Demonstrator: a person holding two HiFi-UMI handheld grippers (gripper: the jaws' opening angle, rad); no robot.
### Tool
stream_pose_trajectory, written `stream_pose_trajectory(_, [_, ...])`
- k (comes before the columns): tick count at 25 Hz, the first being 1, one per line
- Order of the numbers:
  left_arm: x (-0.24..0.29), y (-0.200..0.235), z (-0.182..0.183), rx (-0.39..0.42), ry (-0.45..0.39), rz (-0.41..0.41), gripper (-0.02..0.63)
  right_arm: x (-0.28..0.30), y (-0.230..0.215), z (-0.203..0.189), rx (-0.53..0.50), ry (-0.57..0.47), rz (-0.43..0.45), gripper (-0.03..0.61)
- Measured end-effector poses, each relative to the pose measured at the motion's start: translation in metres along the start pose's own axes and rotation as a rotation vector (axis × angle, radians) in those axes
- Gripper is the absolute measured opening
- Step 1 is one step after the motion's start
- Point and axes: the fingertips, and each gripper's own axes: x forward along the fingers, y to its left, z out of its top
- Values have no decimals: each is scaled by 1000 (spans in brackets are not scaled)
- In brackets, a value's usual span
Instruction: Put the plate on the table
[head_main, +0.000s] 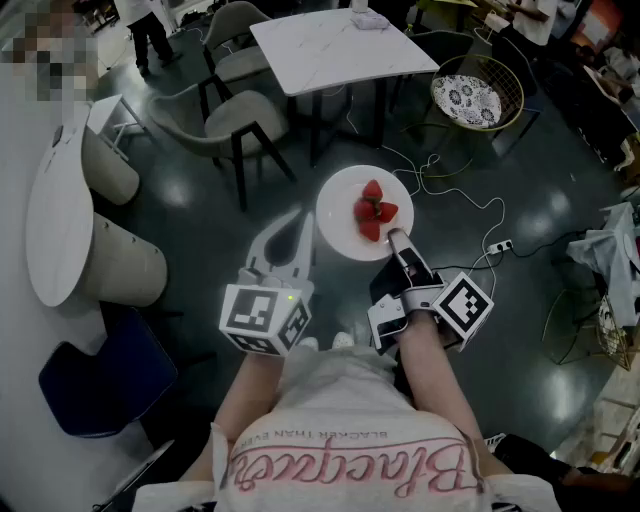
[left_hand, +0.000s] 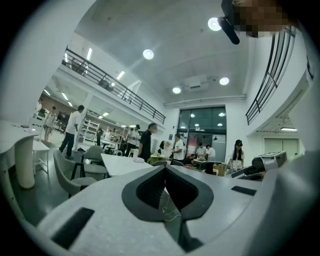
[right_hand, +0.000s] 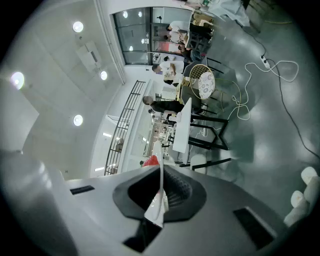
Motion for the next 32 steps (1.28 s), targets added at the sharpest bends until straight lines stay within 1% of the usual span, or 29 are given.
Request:
stream_pose_trajectory(9, [4, 1, -2, 10, -17, -2, 3, 2, 0, 2, -58, 7, 3, 9])
stream_pose_trajectory(13, [8, -7, -7, 16, -21, 11, 3, -1, -5, 14, -81, 27, -1, 9])
stream_pose_trajectory(18, [15, -4, -13, 14, -18, 30, 3, 5, -10, 19, -84, 39, 12, 9])
stream_pose_trajectory(24, [56, -2, -10, 18, -5, 33, 3, 29, -11, 51, -95, 32, 5, 9])
stream_pose_trajectory(28, [96, 23, -6, 16, -5, 18, 3, 71, -13, 64, -86, 27, -7, 9])
stream_pose_trajectory(32, [144, 57, -1, -6, -8, 20, 3, 125, -9, 78, -91, 31, -12, 9])
